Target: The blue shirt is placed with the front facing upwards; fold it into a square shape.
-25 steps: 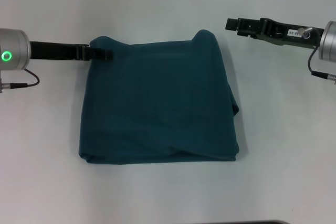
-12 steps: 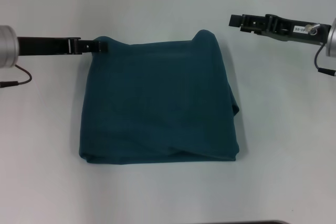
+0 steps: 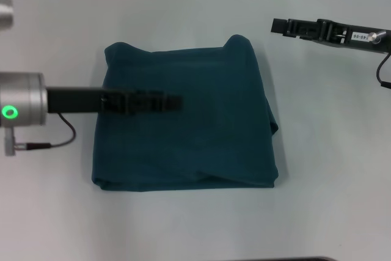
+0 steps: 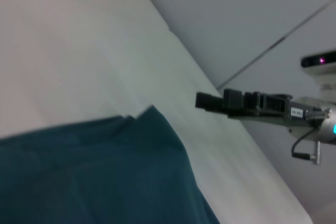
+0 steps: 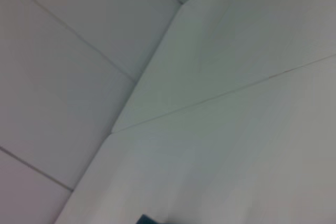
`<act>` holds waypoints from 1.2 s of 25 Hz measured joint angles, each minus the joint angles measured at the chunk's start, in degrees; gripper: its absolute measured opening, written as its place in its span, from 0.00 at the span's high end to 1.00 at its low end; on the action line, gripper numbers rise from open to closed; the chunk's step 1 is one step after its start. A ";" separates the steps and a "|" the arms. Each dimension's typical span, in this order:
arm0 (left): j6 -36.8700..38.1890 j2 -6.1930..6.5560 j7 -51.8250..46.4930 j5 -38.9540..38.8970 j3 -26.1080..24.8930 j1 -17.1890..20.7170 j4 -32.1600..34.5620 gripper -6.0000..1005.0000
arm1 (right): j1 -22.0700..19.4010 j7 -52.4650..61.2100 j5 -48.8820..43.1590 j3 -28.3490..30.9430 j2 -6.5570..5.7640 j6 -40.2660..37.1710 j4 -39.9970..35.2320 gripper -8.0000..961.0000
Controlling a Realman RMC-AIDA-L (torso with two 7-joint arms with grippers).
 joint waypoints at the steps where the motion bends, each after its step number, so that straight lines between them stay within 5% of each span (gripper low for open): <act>1: -0.12 -0.05 0.64 0.00 0.00 -0.11 0.80 0.29 | 0.01 -0.47 0.00 -0.01 -0.01 -0.69 -0.02 0.36; 12: -6.20 -0.10 4.74 0.61 3.73 -1.80 10.45 0.29 | 0.99 -3.22 -0.54 -3.10 0.82 -3.05 -0.04 0.36; 18: -7.88 -0.22 4.57 0.28 6.57 -2.26 11.03 0.29 | 1.93 -3.26 -0.54 -5.67 1.48 -2.78 0.23 0.36; 30: -2.61 0.01 5.31 -3.07 4.16 -2.52 9.02 0.29 | 5.18 -3.91 -0.53 -12.96 3.68 0.08 1.88 0.36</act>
